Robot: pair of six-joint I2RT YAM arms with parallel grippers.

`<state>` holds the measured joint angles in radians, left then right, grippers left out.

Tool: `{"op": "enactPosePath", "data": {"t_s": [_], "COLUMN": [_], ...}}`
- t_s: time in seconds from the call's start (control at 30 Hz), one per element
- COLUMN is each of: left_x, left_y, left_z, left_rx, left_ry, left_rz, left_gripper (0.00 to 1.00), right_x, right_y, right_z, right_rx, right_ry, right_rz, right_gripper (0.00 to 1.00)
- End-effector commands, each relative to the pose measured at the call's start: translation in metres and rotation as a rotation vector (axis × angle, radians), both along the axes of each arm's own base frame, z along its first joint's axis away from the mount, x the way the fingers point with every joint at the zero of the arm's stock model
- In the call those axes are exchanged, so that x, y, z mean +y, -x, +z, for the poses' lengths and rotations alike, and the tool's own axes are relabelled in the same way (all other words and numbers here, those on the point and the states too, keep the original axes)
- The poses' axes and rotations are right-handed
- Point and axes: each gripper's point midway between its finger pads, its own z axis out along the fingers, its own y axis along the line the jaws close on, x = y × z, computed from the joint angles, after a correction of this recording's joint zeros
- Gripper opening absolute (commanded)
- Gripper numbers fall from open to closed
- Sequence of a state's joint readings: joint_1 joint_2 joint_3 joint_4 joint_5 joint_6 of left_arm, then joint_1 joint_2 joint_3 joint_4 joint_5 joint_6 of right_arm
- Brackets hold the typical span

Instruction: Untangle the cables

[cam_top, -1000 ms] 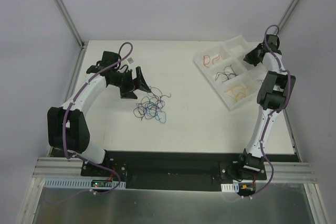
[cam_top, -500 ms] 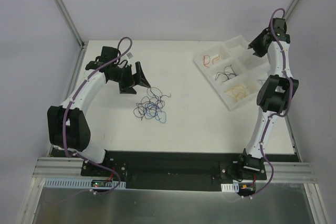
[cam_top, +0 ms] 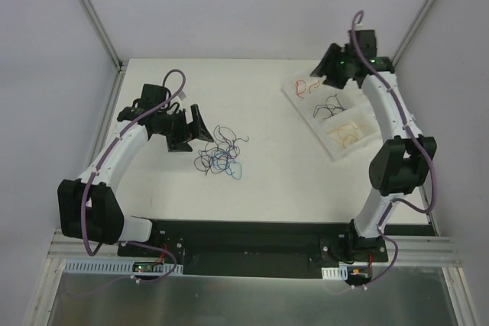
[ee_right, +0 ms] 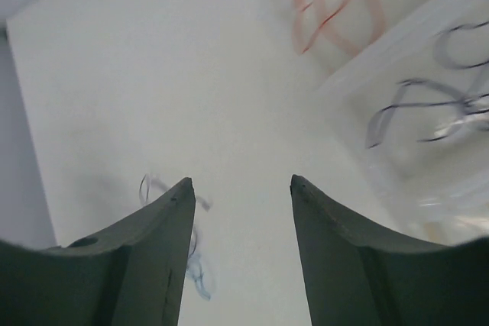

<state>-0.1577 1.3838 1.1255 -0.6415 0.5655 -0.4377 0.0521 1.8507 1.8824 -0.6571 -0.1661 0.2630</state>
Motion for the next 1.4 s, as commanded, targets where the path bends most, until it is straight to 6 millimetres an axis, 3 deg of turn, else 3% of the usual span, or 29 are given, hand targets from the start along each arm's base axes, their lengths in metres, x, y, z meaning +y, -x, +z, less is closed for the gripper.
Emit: {"op": "enactPosePath", "data": {"t_s": [0.0, 0.13, 0.23, 0.3, 0.47, 0.6, 0.83, 0.9, 0.97, 1.1, 1.23, 1.37], "left_x": [-0.002, -0.003, -0.005, -0.006, -0.007, -0.009, -0.014, -0.015, -0.016, -0.022, -0.041, -0.059], "left_y": [0.020, 0.028, 0.031, 0.035, 0.048, 0.057, 0.058, 0.056, 0.054, 0.052, 0.046, 0.036], "left_z": [0.001, -0.020, -0.028, -0.026, -0.014, -0.015, -0.001, 0.000, -0.002, -0.016, -0.034, -0.067], "left_rx": [0.020, 0.098, 0.140, 0.145, 0.116, 0.127, 0.107, 0.104, 0.112, 0.150, 0.179, 0.258], "left_ry": [0.031, 0.030, 0.039, 0.052, 0.083, 0.090, 0.124, 0.124, 0.124, 0.095, 0.000, -0.096], "left_rz": [0.024, 0.018, 0.022, 0.023, 0.031, 0.039, 0.037, 0.031, 0.022, -0.028, -0.118, -0.189], "left_gripper": [0.90, 0.84, 0.80, 0.79, 0.78, 0.78, 0.76, 0.75, 0.75, 0.85, 0.88, 0.89], "right_x": [0.137, 0.220, 0.248, 0.258, 0.270, 0.271, 0.292, 0.297, 0.299, 0.293, 0.296, 0.297], "right_y": [0.061, 0.139, 0.198, 0.224, 0.243, 0.240, 0.236, 0.233, 0.232, 0.238, 0.248, 0.253], "right_z": [-0.019, -0.063, -0.102, -0.124, -0.161, -0.188, -0.211, -0.214, -0.211, -0.181, -0.141, -0.110], "right_rx": [0.018, 0.128, 0.220, 0.259, 0.288, 0.306, 0.355, 0.366, 0.374, 0.330, 0.292, 0.239], "right_ry": [-0.187, -0.229, -0.229, -0.241, -0.251, -0.221, -0.257, -0.266, -0.274, -0.292, -0.368, -0.405], "right_rz": [0.403, 0.715, 0.877, 0.909, 0.901, 0.892, 0.907, 0.903, 0.906, 0.925, 0.972, 0.997], "right_gripper": [0.56, 0.57, 0.59, 0.59, 0.61, 0.61, 0.53, 0.45, 0.29, 0.03, 0.00, 0.00]}}
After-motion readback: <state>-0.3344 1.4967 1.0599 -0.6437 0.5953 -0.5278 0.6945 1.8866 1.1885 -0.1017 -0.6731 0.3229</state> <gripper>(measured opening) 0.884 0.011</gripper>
